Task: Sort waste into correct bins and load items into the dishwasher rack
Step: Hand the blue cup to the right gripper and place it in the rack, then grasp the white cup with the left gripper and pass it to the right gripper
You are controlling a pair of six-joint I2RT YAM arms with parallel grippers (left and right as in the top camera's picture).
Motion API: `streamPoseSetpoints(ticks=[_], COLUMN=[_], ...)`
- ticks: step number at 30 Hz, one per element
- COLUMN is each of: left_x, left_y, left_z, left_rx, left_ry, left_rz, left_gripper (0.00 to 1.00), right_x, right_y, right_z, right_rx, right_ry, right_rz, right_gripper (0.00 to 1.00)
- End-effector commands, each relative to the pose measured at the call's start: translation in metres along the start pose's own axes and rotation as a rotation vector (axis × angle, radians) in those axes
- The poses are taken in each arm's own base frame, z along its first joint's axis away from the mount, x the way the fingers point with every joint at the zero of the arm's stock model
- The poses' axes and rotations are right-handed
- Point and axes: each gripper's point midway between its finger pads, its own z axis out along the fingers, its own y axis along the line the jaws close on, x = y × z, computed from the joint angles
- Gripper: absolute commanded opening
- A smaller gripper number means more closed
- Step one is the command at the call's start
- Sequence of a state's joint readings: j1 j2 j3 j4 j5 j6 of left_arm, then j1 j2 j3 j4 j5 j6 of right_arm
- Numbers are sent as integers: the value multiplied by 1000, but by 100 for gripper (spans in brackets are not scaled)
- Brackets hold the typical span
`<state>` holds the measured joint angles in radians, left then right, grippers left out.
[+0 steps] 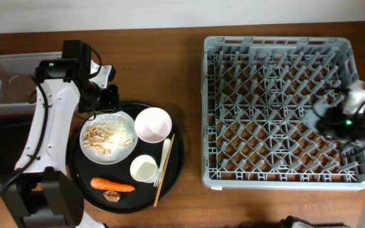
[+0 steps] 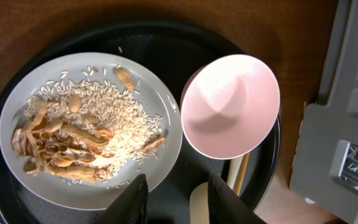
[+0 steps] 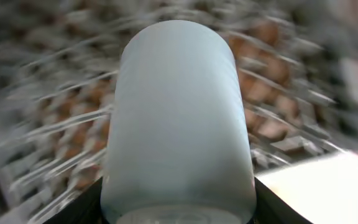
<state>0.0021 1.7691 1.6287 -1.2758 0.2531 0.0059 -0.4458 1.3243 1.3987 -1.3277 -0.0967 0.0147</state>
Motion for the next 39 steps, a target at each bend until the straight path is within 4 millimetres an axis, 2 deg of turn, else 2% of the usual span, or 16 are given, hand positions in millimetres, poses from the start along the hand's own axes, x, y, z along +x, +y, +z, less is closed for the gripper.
streamPoseSetpoints(ticks=[1, 5, 12, 14, 16, 17, 19, 23, 27, 29, 31, 33, 35, 39], left_x=[-1, 0, 1, 0, 0, 0, 0, 3, 36, 62, 84, 105, 119, 148], left_y=[1, 1, 1, 1, 1, 1, 1, 0, -2, -9, -20, -32, -38, -24], left_z=[-5, -5, -5, -5, -5, -5, -5, -5, -7, -9, -5, 2, 10, 30], left_rx=[-11, -10, -10, -10, -10, -10, -10, -6, -6, -6, -8, -21, -36, -176], left_ry=[-15, -12, -11, -11, -12, -12, -11, -1, 133, 240, 332, 414, 462, 525], left_rz=[-13, -13, -17, -16, -16, -16, -17, -19, -51, -54, -36, -30, -18, -64], left_gripper=[31, 31, 31, 31, 32, 32, 42, 46, 46, 47, 47, 47, 47, 47], right_x=[-2, 10, 20, 22, 23, 24, 25, 17, 6, 9, 13, 16, 17, 16], right_y=[-55, -74, -67, -67, -64, -65, -60, -42, 15, 49, 64, 71, 66, 64], right_z=[-10, 3, 52, 62, 72, 75, 77, 68, 37, 21, 19, 21, 23, 24], right_rx=[222, 248, 176, 172, 147, 147, 117, 15, -248, -340, -351, -346, -310, -298], right_ry=[-26, 46, 234, 272, 309, 323, 331, 288, 166, 120, 126, 136, 138, 135], right_rz=[199, 275, 285, 288, 293, 294, 299, 287, 111, -36, -101, -150, -158, -159], right_gripper=[44, 44, 45, 56, 57, 68, 83, 86, 86, 86, 87, 88, 88, 88])
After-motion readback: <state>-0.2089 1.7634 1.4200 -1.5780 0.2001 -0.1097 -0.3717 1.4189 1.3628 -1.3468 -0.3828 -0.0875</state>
